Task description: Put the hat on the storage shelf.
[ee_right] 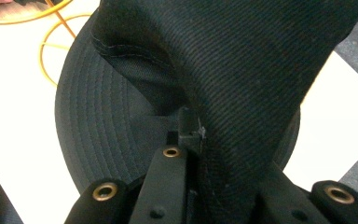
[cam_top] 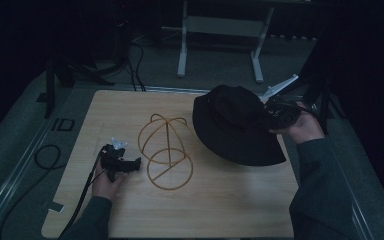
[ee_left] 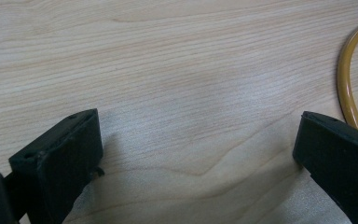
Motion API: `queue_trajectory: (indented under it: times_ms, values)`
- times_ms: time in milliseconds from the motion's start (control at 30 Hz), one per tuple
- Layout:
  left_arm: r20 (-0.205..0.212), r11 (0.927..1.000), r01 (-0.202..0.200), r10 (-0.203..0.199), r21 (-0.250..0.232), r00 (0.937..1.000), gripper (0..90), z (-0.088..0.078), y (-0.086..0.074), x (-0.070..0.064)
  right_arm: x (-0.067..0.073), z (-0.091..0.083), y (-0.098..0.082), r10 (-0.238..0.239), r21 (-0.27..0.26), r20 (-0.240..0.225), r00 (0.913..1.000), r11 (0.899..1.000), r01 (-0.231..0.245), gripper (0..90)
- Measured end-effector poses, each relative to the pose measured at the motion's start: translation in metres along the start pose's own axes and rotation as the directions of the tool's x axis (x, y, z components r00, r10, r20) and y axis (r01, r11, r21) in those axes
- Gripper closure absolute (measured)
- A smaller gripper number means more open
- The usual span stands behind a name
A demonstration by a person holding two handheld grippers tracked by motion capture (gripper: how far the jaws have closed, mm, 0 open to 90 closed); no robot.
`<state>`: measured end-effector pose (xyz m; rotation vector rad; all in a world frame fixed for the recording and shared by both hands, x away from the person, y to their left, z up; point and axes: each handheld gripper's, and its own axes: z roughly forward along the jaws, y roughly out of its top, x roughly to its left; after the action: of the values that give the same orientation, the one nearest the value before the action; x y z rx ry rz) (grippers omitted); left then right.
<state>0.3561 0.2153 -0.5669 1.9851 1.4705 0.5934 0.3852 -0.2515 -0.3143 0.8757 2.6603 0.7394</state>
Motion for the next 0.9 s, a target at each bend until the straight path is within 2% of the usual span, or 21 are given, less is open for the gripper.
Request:
queue_trajectory:
  times_ms: [267,900]
  values:
    - [0.000,1.0000,0.002,-0.002,-0.002,1.0000,1.5,0.000,0.000,0.000,0.002,-0.006,0.002,-0.015,-0.028,-0.026,0.9995,0.999,0.015,87.5]
    - [-0.001,1.0000,0.001,-0.001,-0.003,1.0000,1.5,0.000,0.000,0.000,0.005,-0.025,0.013,-0.051,-0.061,-0.018,0.9985,0.997,0.050,87.5]
